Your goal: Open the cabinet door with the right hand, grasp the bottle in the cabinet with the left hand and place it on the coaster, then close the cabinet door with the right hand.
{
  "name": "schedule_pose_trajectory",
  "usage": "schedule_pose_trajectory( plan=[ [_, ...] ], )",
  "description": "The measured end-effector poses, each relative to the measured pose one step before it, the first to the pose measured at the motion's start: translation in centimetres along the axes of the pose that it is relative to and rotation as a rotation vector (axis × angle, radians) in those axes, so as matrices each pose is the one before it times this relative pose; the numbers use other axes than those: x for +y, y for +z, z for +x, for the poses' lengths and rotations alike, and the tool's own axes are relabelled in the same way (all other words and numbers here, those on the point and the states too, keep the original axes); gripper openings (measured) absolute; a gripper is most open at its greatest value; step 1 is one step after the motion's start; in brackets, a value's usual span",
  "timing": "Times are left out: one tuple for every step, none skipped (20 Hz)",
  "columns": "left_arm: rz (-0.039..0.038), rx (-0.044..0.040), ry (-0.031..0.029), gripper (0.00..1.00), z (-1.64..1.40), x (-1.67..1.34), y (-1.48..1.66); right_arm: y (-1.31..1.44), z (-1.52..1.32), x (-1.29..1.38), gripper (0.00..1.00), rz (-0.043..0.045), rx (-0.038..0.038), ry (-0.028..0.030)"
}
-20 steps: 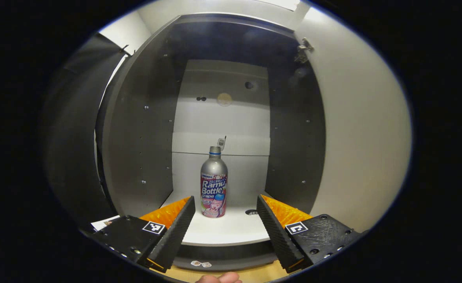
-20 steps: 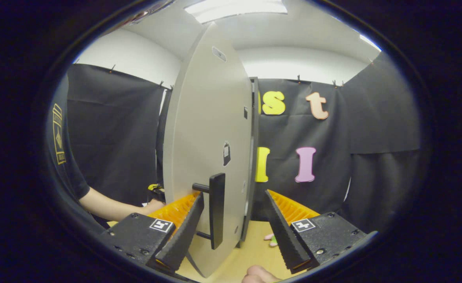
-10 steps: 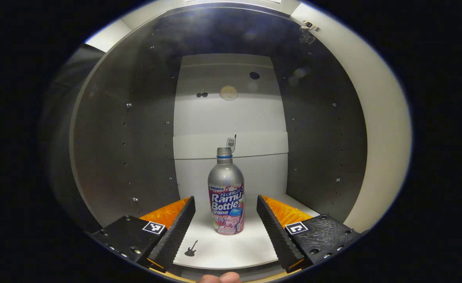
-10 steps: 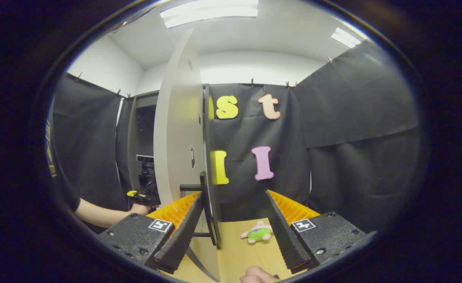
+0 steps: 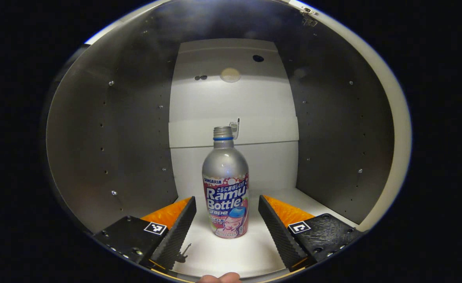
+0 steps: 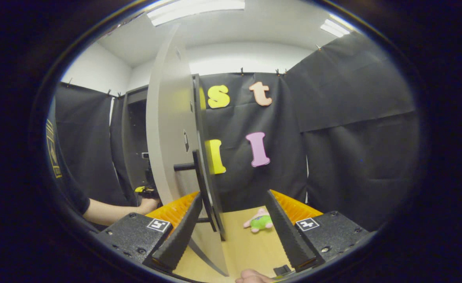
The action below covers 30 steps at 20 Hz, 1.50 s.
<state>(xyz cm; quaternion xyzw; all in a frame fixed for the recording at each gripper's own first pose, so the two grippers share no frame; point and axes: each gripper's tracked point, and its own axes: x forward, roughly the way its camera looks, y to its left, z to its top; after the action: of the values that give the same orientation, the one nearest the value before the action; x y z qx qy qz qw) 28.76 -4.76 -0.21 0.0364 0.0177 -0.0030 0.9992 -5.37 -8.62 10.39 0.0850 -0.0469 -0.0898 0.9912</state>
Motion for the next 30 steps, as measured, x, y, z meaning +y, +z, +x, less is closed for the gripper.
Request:
schedule_pose_trajectory(
  plan=[
    [-0.00844,0.00693,0.00137,0.96,0.629,0.019,-0.148,0.055,-0.282,0.033,1.00,0.00884,-0.00094,-0.00179],
    [-0.01131,0.00939,-0.00563,0.96,0.568,-0.238,-0.274,0.206,0.156,0.015,0.97,0.01064,-0.00533,-0.00508],
    [-0.00308,0.00813,0.00191,0.96,0.431,0.037,-0.411,-0.105,0.170,-0.148,0.96,0.00573,-0.00019,-0.00912],
    [0.00646,0.00492,0.01086,0.96,0.315,0.268,-0.220,-0.183,-0.005,-0.193,1.00,0.00138,0.00600,-0.00722],
    [0.00494,0.00935,0.00613,0.96,0.275,0.122,-0.290,-0.172,0.041,-0.171,1.00,0.00042,0.00459,-0.00330],
    [-0.00452,0.01031,-0.00795,0.97,0.481,-0.111,-0.362,0.031,0.197,-0.074,0.97,0.00152,-0.00237,-0.00337],
    [0.00058,0.01434,-0.00199,0.96,0.333,-0.004,-0.359,0.084,0.034,-0.058,0.96,-0.00122,0.00024,-0.00378],
    [0.00074,0.00477,0.00140,0.96,0.095,0.084,-0.070,-0.059,0.101,0.054,0.97,-0.00144,0.00166,0.00121],
    [-0.00102,-0.00077,0.00262,0.97,0.082,-0.009,0.130,-0.007,0.081,0.046,0.97,-0.00030,0.00150,0.00082],
    [-0.00574,-0.00385,-0.00278,0.96,-0.034,-0.103,0.212,-0.030,-0.077,-0.059,0.96,-0.00010,-0.00254,-0.00080],
    [-0.00317,-0.01972,0.00520,0.97,-0.292,0.080,0.743,0.003,-0.001,-0.020,0.96,0.00053,-0.00043,0.00060],
    [-0.00581,-0.00130,0.00604,1.00,0.762,0.187,0.150,-0.069,0.080,-0.025,0.97,0.00195,-0.00095,0.00070],
    [0.00556,0.02287,0.00771,0.78,-0.091,0.127,-0.198,0.007,-0.080,0.006,0.97,0.00233,-0.00178,-0.00072],
    [0.00613,-0.01165,0.00557,0.88,-0.478,0.107,0.124,-0.019,0.010,-0.021,0.96,0.00337,-0.00250,-0.00012],
    [-0.00061,-0.01053,0.00081,0.77,-0.224,-0.098,0.313,0.046,-0.069,-0.013,0.96,0.00345,-0.00033,0.00052],
    [-0.00595,-0.00510,-0.01214,0.77,-0.350,-0.255,0.286,-0.071,0.122,0.031,0.97,0.00210,0.00012,0.00146],
    [-0.00180,-0.00541,-0.00635,0.77,-0.434,-0.085,0.309,0.093,0.085,0.011,0.97,0.00036,-0.00100,0.00469],
    [-0.00042,-0.00148,-0.00523,0.77,-0.343,0.192,0.332,-0.066,0.184,0.018,0.97,-0.00026,0.00096,0.00702],
    [-0.00286,0.00495,-0.00876,0.77,-0.343,-0.157,0.132,0.070,0.076,0.006,1.00,0.00090,0.00179,0.00931],
    [-0.00264,-0.00101,-0.00581,0.77,-0.660,-0.074,0.231,-0.053,0.144,0.034,0.97,-0.00047,0.00228,0.01121],
    [0.00422,-0.00168,-0.00024,0.77,-0.750,-0.117,0.121,0.012,-0.015,-0.030,0.97,-0.00173,0.00115,0.01230],
    [0.00528,0.00456,0.00319,0.77,-0.779,0.124,0.007,-0.054,0.031,-0.002,1.00,0.00097,0.00225,0.01368],
    [-0.00312,0.00491,-0.01216,0.77,-1.034,-0.182,-0.003,-0.026,0.037,-0.081,1.00,0.00076,0.00524,0.01918],
    [-0.00939,-0.01103,-0.02154,0.77,-1.014,-0.405,0.251,0.029,0.048,0.067,1.00,-0.00238,0.00672,0.02257],
    [-0.00043,-0.01659,-0.01483,0.77,-1.133,-0.193,0.328,0.103,0.102,-0.143,1.00,-0.00358,0.00683,0.02203],
    [0.01098,-0.00426,-0.00358,0.77,-1.336,0.026,0.018,0.018,0.201,-0.001,0.98,-0.00364,0.00657,0.02365],
    [0.00933,-0.00372,0.00086,0.75,-1.519,0.076,0.039,-0.014,0.119,-0.141,0.99,0.00088,0.00673,0.02440],
    [0.00472,-0.00782,-0.00252,0.75,-1.416,-0.037,0.107,0.029,0.110,-0.070,0.99,0.00580,0.00422,0.02772],
    [0.00610,-0.00894,0.00238,0.75,-1.464,0.266,0.025,-0.002,0.108,0.138,1.00,0.00415,0.00534,0.03193],
    [0.00456,-0.00651,0.00643,0.75,-1.393,0.403,-0.068,0.011,0.159,0.056,1.00,0.00609,0.00474,0.03200]
  ],
)
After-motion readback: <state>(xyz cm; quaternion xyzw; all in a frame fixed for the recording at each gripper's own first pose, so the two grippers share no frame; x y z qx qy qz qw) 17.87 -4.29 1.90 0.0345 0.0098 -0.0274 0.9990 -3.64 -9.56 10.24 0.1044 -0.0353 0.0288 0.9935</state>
